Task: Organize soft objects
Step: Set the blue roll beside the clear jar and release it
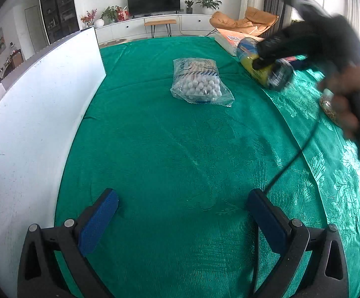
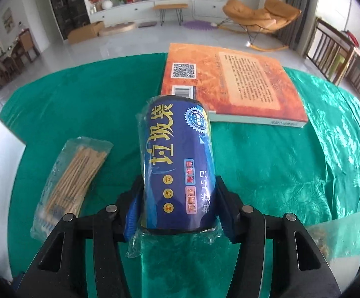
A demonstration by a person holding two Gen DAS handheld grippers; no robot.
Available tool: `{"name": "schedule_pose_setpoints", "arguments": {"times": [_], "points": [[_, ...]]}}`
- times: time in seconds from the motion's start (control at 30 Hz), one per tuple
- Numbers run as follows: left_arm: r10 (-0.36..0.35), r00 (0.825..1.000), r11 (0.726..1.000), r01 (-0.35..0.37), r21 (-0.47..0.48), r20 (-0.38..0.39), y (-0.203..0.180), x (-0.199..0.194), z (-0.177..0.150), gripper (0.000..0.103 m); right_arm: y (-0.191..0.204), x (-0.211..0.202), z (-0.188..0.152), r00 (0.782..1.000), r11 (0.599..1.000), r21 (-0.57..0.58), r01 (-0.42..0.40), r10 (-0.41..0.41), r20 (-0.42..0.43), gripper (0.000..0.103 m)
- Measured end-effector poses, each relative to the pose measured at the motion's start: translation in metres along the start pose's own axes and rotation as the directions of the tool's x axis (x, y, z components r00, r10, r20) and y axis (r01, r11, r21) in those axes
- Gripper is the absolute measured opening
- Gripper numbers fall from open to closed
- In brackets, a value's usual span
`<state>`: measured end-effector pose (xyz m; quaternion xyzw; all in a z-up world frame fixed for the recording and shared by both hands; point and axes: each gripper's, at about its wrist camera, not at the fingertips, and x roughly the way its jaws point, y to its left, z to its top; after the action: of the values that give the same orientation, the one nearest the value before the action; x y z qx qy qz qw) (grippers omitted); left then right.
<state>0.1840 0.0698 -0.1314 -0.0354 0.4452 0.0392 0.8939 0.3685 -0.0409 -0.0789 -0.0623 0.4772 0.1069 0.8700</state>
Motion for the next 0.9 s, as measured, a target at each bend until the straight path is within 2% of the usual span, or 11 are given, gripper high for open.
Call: {"name": "schedule_pose_setpoints", "arguments": {"times": [0.07, 0.2, 0.27, 0.4, 0.47, 0.5, 0.6, 0.7, 0.83, 0.9], "points": [[0.0, 1.0, 1.0, 0.0, 0.0, 0.0, 0.0, 0.0, 0.0, 0.103, 0.0, -0.013, -0.018, 0.999, 0.999, -0.009, -0.038, 0.038, 0.001, 0.055], [0.0, 1.0, 1.0, 0.0, 0.0, 0.0, 0.0, 0.0, 0.0, 0.103, -0.009, -0.052, -0.083, 0.996, 0.996, 0.013, -0.087, 0.087, 0.006, 0.055], [0.0, 1.0, 1.0, 0.0, 0.0, 0.0, 0.0, 0.0, 0.0, 0.103, -0.017, -0.074, -0.121, 0.997, 0.996, 0.036, -0.081, 0.081, 0.009, 0.055], [0.0, 1.0, 1.0, 0.0, 0.0, 0.0, 0.0, 0.0, 0.0, 0.103, -0.044, -0.126, -0.2, 0.999, 0.987, 0.152, -0.053, 0.052, 0.017, 0.055], [0.0, 1.0, 1.0, 0.0, 0.0, 0.0, 0.0, 0.0, 0.0, 0.103, -0.064, -0.145, -0.228, 0.999, 0.975, 0.221, -0.029, 0.021, 0.038, 0.056], [0.0, 1.0, 1.0, 0.0, 0.0, 0.0, 0.0, 0.0, 0.0, 0.103, -0.078, -0.153, -0.239, 0.999, 0.966, 0.259, 0.009, -0.021, 0.043, 0.056], [0.0, 1.0, 1.0, 0.0, 0.0, 0.0, 0.0, 0.0, 0.0, 0.103, -0.119, -0.159, -0.242, 0.991, 0.932, 0.35, 0.091, -0.119, 0.058, 0.056], [0.0, 1.0, 1.0, 0.0, 0.0, 0.0, 0.0, 0.0, 0.0, 0.103, -0.158, -0.146, -0.216, 0.979, 0.914, 0.382, 0.138, -0.184, 0.085, 0.056], [0.0, 1.0, 1.0, 0.0, 0.0, 0.0, 0.0, 0.0, 0.0, 0.103, -0.196, -0.115, -0.17, 0.975, 0.914, 0.391, 0.107, -0.173, 0.138, 0.058], [0.0, 1.0, 1.0, 0.0, 0.0, 0.0, 0.0, 0.0, 0.0, 0.103, -0.203, -0.105, -0.156, 0.98, 0.93, 0.36, 0.077, -0.137, 0.146, 0.065]]}}
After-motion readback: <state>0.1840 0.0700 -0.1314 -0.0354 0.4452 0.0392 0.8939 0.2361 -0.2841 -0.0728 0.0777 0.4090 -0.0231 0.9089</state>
